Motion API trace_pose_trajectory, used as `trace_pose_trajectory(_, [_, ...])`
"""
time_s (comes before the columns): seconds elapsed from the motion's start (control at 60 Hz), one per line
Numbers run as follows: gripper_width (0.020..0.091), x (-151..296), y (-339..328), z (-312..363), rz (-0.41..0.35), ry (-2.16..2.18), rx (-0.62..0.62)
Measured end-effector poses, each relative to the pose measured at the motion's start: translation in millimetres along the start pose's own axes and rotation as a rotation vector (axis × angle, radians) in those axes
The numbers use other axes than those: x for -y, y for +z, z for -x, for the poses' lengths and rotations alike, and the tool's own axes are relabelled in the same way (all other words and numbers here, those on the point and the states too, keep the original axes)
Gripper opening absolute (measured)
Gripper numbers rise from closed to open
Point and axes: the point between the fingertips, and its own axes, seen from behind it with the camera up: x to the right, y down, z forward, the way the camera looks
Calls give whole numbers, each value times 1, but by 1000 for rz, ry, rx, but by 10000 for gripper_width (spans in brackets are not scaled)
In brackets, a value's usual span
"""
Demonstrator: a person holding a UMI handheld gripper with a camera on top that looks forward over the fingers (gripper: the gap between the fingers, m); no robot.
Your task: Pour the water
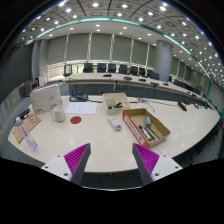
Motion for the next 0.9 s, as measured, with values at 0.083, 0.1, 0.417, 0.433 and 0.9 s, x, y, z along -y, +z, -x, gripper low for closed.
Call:
trace_pose_trajectory(0.083, [858,-3,1,9,-2,-6,14])
trace_pose_trajectory(0.1, [861,-2,2,11,-1,-7,17])
trace_pose_trajectory(0.417, [860,-22,-3,118,-10,-32,91])
trace_pose_trajectory(0.433, [861,-24,-2,126,-10,-30,95])
trace_pose_trajectory(0.9, [863,-78,29,421,-58,-6,281])
